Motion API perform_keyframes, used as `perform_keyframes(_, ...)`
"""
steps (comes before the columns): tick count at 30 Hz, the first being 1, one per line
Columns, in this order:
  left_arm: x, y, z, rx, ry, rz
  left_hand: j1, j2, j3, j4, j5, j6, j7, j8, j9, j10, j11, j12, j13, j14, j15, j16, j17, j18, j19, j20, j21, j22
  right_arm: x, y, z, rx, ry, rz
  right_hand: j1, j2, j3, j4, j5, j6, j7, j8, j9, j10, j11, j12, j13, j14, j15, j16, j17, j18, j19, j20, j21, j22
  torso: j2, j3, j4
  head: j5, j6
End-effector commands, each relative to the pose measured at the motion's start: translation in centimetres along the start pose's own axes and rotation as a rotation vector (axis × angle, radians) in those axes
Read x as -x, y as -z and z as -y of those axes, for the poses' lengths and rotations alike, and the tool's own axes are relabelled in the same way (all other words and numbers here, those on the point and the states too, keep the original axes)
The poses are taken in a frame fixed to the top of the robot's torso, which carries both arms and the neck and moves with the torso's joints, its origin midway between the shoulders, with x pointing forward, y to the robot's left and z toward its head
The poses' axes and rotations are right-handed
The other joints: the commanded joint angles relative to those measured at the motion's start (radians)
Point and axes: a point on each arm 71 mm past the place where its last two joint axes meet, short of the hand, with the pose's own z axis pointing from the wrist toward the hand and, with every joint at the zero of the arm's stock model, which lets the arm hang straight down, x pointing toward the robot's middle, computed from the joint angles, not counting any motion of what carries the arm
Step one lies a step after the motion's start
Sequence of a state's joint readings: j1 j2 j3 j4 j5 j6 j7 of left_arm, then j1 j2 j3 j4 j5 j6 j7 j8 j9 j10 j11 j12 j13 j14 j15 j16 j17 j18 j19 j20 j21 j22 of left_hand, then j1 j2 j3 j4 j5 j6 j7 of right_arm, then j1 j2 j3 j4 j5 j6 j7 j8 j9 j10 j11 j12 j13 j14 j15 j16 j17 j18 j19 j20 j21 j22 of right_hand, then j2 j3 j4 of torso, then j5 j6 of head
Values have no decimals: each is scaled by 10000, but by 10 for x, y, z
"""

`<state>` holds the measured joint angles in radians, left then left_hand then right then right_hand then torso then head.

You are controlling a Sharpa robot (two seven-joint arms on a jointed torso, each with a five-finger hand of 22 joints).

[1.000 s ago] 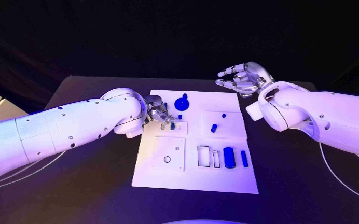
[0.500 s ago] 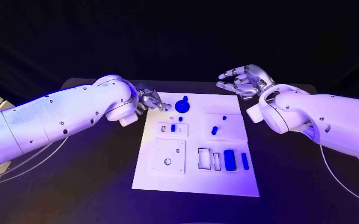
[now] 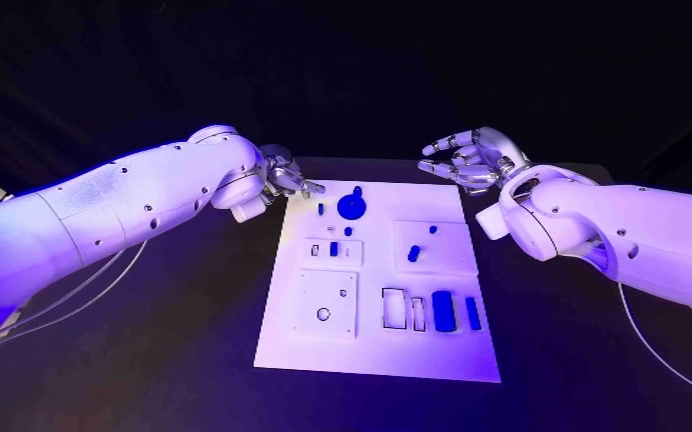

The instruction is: Assemble the parts on the task board

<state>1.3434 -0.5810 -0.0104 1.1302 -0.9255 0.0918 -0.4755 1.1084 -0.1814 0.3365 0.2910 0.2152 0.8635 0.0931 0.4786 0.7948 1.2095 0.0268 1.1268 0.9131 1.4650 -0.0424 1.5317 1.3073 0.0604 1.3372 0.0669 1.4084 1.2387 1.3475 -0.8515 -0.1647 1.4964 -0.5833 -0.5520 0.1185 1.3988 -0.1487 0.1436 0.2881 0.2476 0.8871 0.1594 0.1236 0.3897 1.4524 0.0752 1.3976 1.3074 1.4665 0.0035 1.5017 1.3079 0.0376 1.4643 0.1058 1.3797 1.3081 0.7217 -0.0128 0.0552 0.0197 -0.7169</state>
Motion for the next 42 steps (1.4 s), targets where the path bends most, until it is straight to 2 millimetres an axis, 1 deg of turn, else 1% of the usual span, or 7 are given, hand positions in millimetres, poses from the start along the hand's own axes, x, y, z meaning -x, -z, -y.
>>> perform_keyframes(1, -3, -5, 3, -166, -548, -551, 64, 29, -60, 15, 29, 6, 90, -51, -26, -54, 1, -69, -19, 763, 82, -71, 1771, 174, -63, 24, -82, -36, -2, 0, -2, 156, 18, -105, -64, 8, -52, 5, -56, -59, 23, 58, 9, -80, 4, -31, 1291, 619, -43, -39, 890, 106, 124, -33, -69, 1199, 38, -2, -21, -2, -12)
perform_keyframes(5, -5, -11, 3, -16, -746, -697, 17, 39, -111, 22, 15, 21, 101, -87, -57, -56, 14, -54, 0, 767, 95, -63, 1787, 173, -59, 39, -82, -28, -2, 0, -2, 157, 18, -112, -64, 8, -52, 5, -56, -59, 23, 58, 9, -80, 4, -31, 1291, 619, -43, -39, 890, 106, 124, -33, -69, 1199, 85, -6, -42, 1, -7)
perform_keyframes(10, -6, -16, 2, 116, -919, -798, -124, 58, -251, 30, -26, 64, 111, -155, -115, -80, 28, -53, -18, 767, 113, -60, 1792, 174, -60, 66, -88, -24, -2, 0, -2, 167, 18, -125, -64, 8, -52, 5, -56, -59, 23, 58, 9, -80, 4, -31, 1291, 619, -43, -39, 890, 106, 124, -33, -69, 1199, 128, -7, -41, 38, -3)
perform_keyframes(16, -7, -19, 4, 104, -918, -836, -240, 98, -344, 33, -49, 98, 111, -189, -147, -75, 32, -32, -5, 771, 119, -51, 1806, 174, -56, 79, -88, -18, -3, -1, -2, 179, 18, -140, -64, 8, -52, 5, -56, -59, 23, 58, 9, -80, 4, -31, 1291, 619, -43, -39, 890, 106, 124, -33, -69, 1199, 92, -3, -45, 33, -66)
perform_keyframes(25, -9, -20, 7, 59, -879, -863, -334, 116, -437, 33, -81, 136, 105, -210, -168, -35, 28, 22, 53, 792, 119, -18, 1866, 159, -4, 86, -53, 54, -4, -1, -3, 181, 19, -158, -64, 8, -52, 5, -56, -59, 23, 58, 9, -80, 4, -31, 1291, 619, -43, -39, 890, 106, 124, -33, -69, 1199, 88, 4, -51, 34, -56)
perform_keyframes(34, -11, -22, 6, 126, -936, -961, 43, 265, -408, -13, -31, 270, 57, -224, -201, 30, -17, 95, 94, 824, 85, 30, 1947, 144, 57, 73, -10, 137, -4, -1, -3, 181, 17, -165, -64, 8, -52, 5, -56, -59, 23, 58, 9, -80, 4, -31, 1291, 619, -43, -39, 890, 106, 124, -33, -69, 1199, 101, 2, -44, 17, -50)
perform_keyframes(42, -13, -23, 7, 165, -1009, -1060, 231, 336, -385, -13, -23, 351, 36, -214, -208, 58, -36, 127, 117, 837, 70, 50, 1981, 136, 84, 63, 10, 177, -4, -1, -3, 185, 14, -175, -64, 8, -52, 5, -56, -59, 23, 58, 9, -80, 4, -31, 1291, 619, -43, -39, 890, 106, 124, -33, -69, 1199, 108, 0, -58, -11, -64)
